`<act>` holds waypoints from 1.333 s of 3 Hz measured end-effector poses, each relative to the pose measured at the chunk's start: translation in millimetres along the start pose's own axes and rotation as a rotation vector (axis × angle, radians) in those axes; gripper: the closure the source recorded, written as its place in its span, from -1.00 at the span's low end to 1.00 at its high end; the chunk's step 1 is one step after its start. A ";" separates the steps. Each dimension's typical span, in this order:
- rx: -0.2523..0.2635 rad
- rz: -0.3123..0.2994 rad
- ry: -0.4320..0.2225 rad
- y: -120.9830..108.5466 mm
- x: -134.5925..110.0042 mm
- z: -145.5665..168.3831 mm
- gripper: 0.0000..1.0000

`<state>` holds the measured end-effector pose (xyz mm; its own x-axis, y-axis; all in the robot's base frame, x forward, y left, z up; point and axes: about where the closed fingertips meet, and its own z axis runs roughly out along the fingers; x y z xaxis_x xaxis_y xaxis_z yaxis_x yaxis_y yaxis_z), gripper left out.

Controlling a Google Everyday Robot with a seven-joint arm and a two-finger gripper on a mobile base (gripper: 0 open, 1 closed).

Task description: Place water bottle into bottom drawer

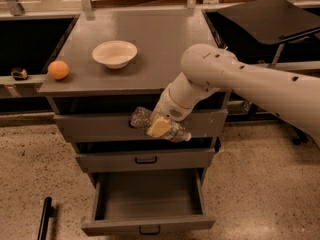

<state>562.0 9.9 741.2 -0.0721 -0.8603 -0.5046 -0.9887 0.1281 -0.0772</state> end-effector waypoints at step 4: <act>-0.279 -0.018 -0.350 57.6 83.9 211.9 1.00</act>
Offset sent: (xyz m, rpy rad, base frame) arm -0.0405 0.0375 -0.2930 0.4488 0.2583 0.2442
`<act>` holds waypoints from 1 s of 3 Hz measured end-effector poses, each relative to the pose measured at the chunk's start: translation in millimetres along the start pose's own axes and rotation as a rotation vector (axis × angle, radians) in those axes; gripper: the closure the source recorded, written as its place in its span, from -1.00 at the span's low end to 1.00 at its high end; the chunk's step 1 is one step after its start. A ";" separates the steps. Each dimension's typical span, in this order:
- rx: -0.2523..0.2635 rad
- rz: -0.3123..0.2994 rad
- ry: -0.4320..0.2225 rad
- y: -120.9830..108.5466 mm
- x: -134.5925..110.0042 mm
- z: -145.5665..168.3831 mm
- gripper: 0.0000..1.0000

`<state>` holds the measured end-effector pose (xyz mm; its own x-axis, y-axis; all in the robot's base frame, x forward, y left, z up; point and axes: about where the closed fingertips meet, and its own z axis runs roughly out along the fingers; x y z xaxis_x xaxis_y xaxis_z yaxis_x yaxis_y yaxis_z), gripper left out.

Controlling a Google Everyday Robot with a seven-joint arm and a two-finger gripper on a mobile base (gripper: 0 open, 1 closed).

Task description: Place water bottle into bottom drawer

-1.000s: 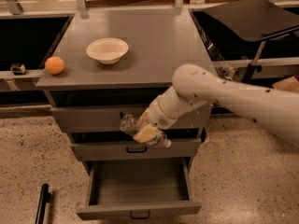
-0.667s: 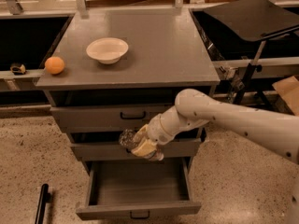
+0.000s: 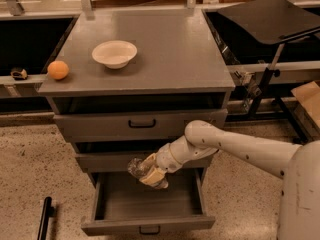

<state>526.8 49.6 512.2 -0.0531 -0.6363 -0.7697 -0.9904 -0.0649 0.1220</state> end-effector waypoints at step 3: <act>0.057 0.160 -0.029 5.9 79.2 34.8 1.00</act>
Offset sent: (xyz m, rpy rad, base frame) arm -0.0059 -0.0267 -0.0864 0.0127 0.1059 -0.1677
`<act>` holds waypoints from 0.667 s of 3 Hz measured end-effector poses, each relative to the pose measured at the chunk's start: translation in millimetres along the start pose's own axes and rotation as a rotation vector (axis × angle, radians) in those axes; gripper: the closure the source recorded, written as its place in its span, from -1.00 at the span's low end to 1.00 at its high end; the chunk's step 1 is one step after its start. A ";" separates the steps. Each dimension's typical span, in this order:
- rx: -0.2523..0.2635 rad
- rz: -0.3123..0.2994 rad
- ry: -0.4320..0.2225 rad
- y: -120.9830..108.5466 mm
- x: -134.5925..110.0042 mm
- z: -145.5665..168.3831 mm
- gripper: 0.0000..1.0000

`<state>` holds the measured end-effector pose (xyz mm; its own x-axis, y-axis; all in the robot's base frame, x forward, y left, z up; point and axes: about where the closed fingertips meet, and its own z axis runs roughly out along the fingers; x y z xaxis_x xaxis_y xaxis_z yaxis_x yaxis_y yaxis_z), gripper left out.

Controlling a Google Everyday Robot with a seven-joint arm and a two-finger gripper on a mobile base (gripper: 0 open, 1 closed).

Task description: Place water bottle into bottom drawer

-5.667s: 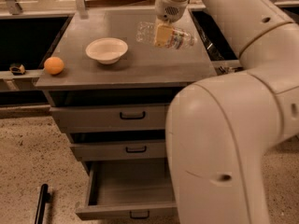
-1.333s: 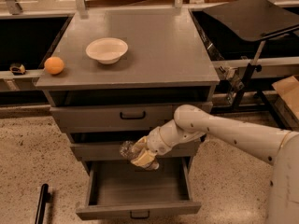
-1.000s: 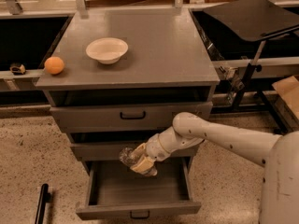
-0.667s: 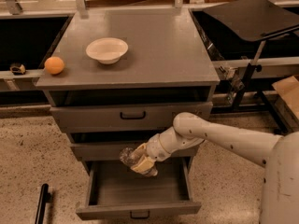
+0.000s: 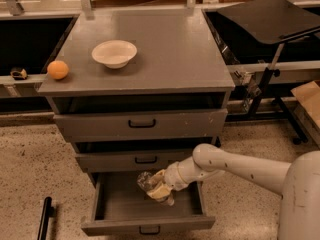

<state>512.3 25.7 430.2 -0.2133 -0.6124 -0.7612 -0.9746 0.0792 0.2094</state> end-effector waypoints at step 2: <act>0.032 -0.045 -0.078 -22.5 51.0 42.1 1.00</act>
Offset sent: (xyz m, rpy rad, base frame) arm 0.0282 0.0005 -0.1077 0.1282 -0.1440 0.0112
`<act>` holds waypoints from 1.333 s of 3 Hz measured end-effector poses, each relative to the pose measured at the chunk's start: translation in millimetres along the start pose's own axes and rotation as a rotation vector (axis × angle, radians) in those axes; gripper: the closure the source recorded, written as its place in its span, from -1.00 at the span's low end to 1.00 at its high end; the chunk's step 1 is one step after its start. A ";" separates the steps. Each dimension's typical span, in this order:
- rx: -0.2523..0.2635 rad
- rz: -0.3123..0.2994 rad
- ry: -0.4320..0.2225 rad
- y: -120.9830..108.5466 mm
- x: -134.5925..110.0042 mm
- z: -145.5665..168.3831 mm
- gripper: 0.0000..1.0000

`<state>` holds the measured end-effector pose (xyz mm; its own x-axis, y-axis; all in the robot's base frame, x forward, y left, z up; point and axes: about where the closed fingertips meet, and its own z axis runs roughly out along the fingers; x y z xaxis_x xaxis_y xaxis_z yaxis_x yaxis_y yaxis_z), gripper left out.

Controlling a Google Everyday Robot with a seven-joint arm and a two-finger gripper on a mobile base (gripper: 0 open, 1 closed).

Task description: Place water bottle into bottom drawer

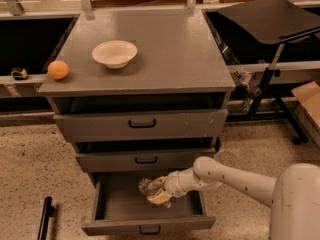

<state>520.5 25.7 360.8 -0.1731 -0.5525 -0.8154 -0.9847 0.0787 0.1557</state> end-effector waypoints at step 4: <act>-0.036 -0.094 0.002 4.2 61.4 28.0 1.00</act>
Offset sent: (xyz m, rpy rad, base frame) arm -0.0058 -0.0113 -0.0611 0.0401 -0.0895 0.0863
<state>505.2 15.4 295.7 -0.0800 -0.5579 -0.8260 -0.9951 -0.0029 0.0984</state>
